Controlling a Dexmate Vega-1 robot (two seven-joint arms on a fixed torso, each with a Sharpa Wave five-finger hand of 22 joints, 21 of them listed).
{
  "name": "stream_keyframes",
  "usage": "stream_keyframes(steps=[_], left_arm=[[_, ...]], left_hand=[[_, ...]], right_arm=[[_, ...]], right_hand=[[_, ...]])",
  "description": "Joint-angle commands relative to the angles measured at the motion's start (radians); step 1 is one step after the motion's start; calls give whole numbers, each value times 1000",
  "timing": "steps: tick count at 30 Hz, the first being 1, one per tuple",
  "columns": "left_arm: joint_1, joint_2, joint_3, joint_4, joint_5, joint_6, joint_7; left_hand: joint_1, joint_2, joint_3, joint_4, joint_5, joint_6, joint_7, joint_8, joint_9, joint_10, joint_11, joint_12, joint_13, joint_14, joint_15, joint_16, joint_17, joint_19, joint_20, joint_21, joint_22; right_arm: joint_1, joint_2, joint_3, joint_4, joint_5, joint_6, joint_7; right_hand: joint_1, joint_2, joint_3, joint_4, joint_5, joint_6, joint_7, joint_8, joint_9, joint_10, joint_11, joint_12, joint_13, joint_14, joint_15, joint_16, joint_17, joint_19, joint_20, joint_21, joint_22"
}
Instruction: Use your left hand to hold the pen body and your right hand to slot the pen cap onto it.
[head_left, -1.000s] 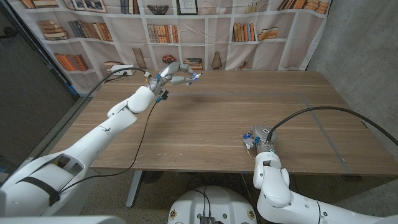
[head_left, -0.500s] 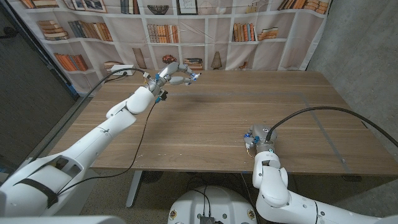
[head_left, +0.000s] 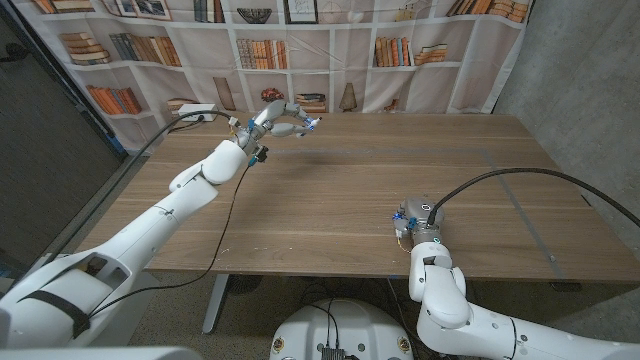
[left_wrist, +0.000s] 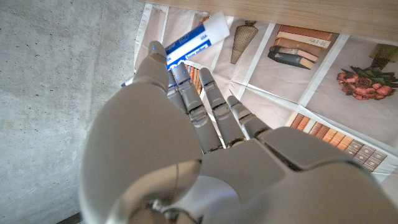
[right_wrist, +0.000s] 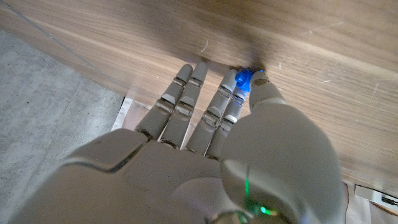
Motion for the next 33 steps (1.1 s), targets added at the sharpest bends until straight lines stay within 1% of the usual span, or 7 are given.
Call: stream_keyframes(steps=[1, 4, 6, 9, 20, 26, 33], left_arm=[[7, 20, -3, -40, 26, 31, 6], [7, 27, -1, -55, 36, 49, 2], [4, 33, 2, -64, 44, 59, -4], [0, 42, 7, -75, 60, 67, -7], [-43, 70, 35, -96, 113, 54, -35], [-80, 66, 56, -83, 124, -11, -38], [-119, 31, 86, -16, 80, -82, -66]], left_hand=[[4, 2, 104, 93, 6, 55, 58, 1, 0, 43, -33, 7, 3, 14, -112, 4, -2, 12, -90, 6, 3], [5, 13, 112, 96, 8, 48, 60, 1, 4, 41, -32, 8, 6, 42, -112, 13, 2, 12, -88, 5, 3], [7, 14, 118, 95, 9, 45, 61, 3, 8, 44, -32, 12, 9, 63, -113, 17, 3, 25, -96, 9, 2], [8, 13, 123, 94, 9, 39, 62, 2, 8, 47, -31, 17, 14, 81, -114, 18, 3, 35, -106, 11, 2], [10, 5, 130, 90, 10, 36, 66, 1, 9, 43, -28, 21, 24, 90, -117, 9, 1, 35, -106, 7, 1], [10, 3, 133, 89, 10, 33, 64, 1, 11, 40, -28, 22, 27, 87, -118, 5, 1, 35, -105, 6, 2], [9, 2, 138, 89, 11, 32, 61, 1, 11, 36, -32, 23, 33, 82, -118, 0, 1, 32, -103, 3, 2]], right_arm=[[34, -55, -22, -55, 19, -7, -86], [34, -64, -14, -67, 15, -7, -123], [23, -71, 7, -75, 21, 10, -156], [41, -82, 1, -79, 8, 9, -166], [149, -132, -69, -93, -120, 19, -102], [168, -141, -42, -75, -224, 101, -57], [157, -128, 49, -41, -369, 228, 19]], right_hand=[[61, 49, 6, -1, -8, 35, -12, 12, 3, 17, -1, 11, 4, 20, -110, 9, 5, 10, -106, 8, 4], [65, 49, 6, 1, -11, 37, -12, 11, 3, 23, -2, 11, 5, 28, -109, 9, 5, 15, -113, 12, 6], [67, 50, 7, 4, -15, 32, -12, 6, 3, 27, -3, 10, 4, 34, -109, 7, 4, 19, -126, 16, 8], [72, 52, 9, 10, -21, 28, -11, -2, 5, 31, -2, 5, 4, 41, -113, 0, 2, 17, -134, 21, 14], [92, 46, 7, 30, -25, 46, -10, -41, 15, 51, -1, -34, 6, 52, -113, -12, 3, 0, -138, 64, 39], [99, 47, 6, 31, -25, 45, -10, -47, 17, 53, -1, -39, 7, 55, -115, -12, 4, -6, -138, 76, 41], [106, 48, 3, 33, -25, 45, -9, -50, 19, 54, -1, -42, 8, 59, -116, -11, 5, -11, -137, 94, 41]])
